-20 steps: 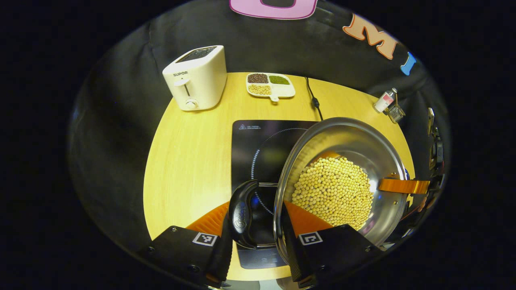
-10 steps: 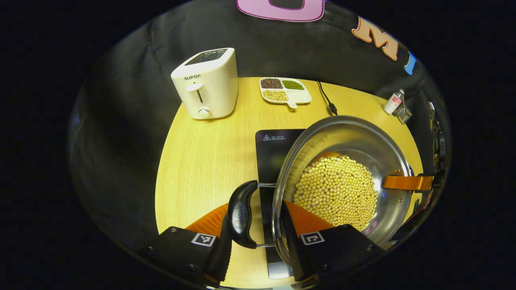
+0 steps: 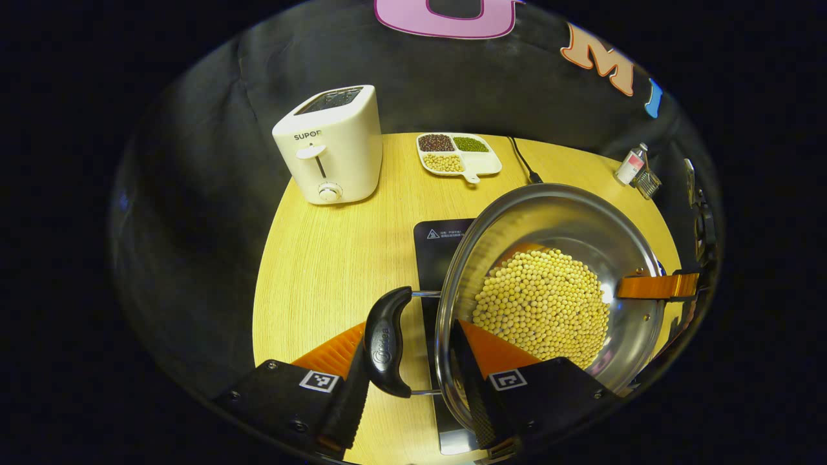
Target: First push the handle of the pot to place it horizontally, then grasp the pot with both hands and set it on the induction cooktop.
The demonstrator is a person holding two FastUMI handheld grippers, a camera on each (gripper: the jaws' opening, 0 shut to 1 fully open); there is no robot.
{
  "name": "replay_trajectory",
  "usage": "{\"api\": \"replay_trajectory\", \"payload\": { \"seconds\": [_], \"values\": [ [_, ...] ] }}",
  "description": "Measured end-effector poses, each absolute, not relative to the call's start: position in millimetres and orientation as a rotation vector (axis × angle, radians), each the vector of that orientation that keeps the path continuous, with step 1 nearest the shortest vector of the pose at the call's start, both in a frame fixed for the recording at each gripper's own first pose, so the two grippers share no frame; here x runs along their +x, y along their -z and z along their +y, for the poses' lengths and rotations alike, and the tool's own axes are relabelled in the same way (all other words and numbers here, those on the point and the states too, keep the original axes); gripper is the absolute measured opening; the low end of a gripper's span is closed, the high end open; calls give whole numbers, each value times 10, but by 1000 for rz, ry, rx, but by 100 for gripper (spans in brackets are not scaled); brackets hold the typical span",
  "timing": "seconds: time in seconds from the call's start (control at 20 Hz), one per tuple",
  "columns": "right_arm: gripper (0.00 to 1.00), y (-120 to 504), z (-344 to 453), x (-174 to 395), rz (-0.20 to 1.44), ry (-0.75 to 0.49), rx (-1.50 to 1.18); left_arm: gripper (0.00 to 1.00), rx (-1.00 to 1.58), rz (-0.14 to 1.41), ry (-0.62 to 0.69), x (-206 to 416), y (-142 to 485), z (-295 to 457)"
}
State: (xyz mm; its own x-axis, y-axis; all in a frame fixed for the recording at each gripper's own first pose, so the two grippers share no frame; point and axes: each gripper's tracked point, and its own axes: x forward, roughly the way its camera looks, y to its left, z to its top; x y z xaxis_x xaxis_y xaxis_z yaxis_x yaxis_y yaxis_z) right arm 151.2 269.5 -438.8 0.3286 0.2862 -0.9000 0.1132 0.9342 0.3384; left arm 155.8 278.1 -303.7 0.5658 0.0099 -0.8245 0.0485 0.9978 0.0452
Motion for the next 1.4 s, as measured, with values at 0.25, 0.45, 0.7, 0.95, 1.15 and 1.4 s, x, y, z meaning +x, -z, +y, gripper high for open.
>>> {"api": "replay_trajectory", "payload": {
  "seconds": [0.25,0.45,0.7,0.95,1.15,1.4],
  "values": [
    [83,4132,2597,1630,1164,-148,411,91,25,929,-75,1469,2955,2915],
    [100,3706,2386,1772,985,-174,419,98,-62,800,-142,1369,2664,2879],
    [92,3202,2089,1776,831,-176,430,99,-101,686,-216,1168,2281,2722],
    [100,2845,1702,1591,762,-191,398,98,-78,597,-268,886,1787,2345],
    [100,2343,1310,1395,660,-239,334,97,-6,486,-265,763,1331,1748],
    [91,1499,784,1353,461,-309,187,96,15,344,-276,610,727,849]
  ]
}}
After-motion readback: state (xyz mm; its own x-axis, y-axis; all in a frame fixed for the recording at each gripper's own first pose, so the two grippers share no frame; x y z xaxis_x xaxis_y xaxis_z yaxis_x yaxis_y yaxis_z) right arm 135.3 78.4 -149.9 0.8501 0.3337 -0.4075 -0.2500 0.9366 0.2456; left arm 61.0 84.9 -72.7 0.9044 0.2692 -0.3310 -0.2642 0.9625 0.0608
